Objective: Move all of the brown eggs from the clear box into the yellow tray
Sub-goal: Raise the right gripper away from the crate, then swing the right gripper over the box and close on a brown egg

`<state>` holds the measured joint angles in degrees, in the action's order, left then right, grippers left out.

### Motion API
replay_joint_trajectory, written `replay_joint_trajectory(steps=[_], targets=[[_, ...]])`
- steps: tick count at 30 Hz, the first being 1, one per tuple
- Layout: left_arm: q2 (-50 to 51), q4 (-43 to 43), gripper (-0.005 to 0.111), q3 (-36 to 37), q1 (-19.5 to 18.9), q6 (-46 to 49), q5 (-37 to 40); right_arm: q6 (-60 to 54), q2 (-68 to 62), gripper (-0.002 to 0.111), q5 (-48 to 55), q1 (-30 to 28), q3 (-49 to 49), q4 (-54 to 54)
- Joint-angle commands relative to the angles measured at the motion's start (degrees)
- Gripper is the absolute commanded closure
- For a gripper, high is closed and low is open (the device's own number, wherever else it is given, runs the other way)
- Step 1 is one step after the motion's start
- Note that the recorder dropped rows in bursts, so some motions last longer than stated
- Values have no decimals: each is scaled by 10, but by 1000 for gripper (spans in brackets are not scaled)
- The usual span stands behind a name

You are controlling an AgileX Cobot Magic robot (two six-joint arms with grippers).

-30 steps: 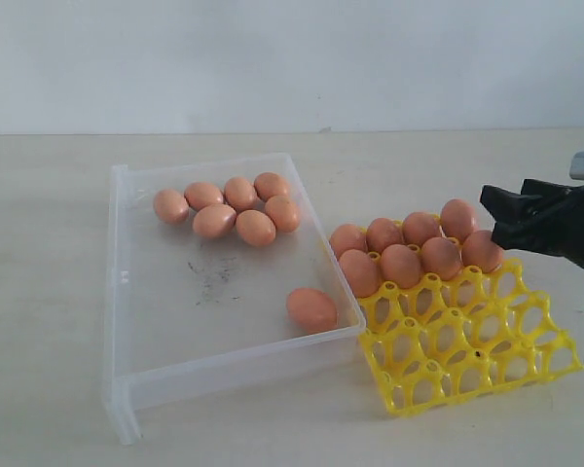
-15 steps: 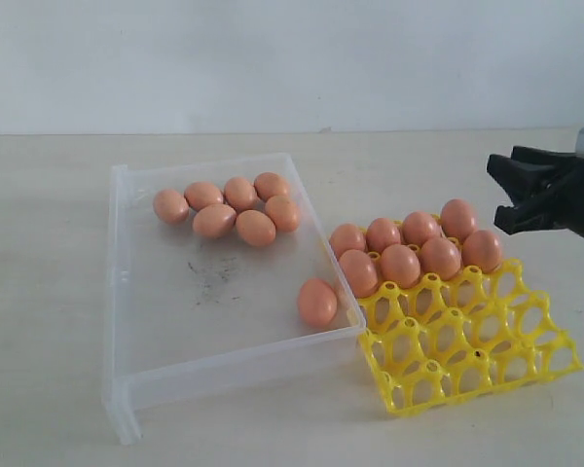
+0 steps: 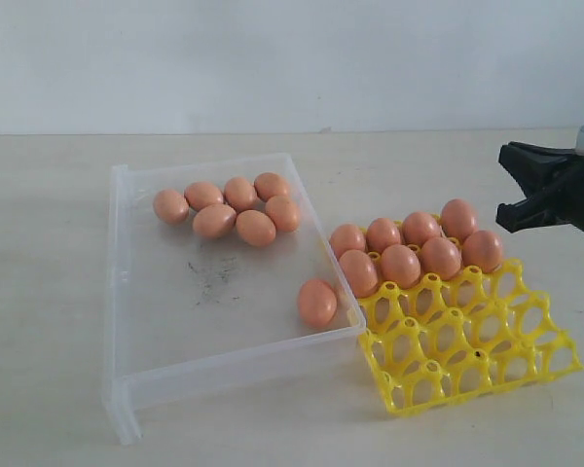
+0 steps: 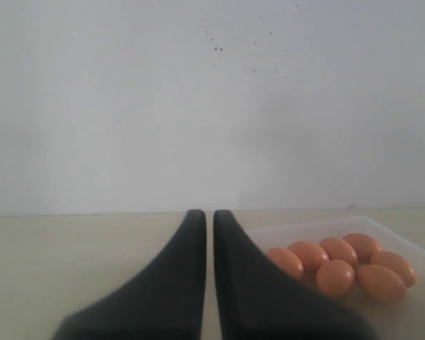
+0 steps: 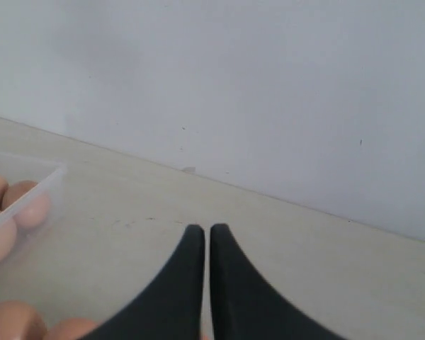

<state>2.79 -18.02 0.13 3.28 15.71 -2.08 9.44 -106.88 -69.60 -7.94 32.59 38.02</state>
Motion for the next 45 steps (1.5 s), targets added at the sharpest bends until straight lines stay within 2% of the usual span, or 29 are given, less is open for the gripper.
replay_joint_trajectory(steps=[1,11,13,15,19,23,27,31,33,35,38,42,45], targets=[[2,-3,103,-1,2,3,-9,4,-13,108,-4,0,1,-3],[2,-3,103,-1,2,3,-9,-19,-21,108,-4,0,5,-1],[2,-3,103,-1,2,3,-9,-20,-7,108,-4,0,12,19],[2,-3,103,-1,2,3,-9,-26,11,108,-4,6,19,86],[2,-3,103,-1,2,3,-9,-29,46,108,-4,57,23,149],[2,-3,103,-1,2,3,-9,-55,62,108,34,149,35,156],[2,-3,103,-1,2,3,-9,-17,65,108,247,273,83,204],[2,-3,103,-1,2,3,-9,101,62,108,591,407,178,162],[2,-3,103,-1,2,3,-9,153,61,108,742,453,228,162],[2,-3,103,-1,2,3,-9,149,61,108,870,493,283,131],[2,-3,103,-1,2,3,-9,42,56,108,1011,510,368,-46],[2,-3,103,-1,2,3,-9,-194,33,108,1157,498,475,-314],[2,-3,103,-1,2,3,-9,-315,5,108,1291,485,546,-475]])
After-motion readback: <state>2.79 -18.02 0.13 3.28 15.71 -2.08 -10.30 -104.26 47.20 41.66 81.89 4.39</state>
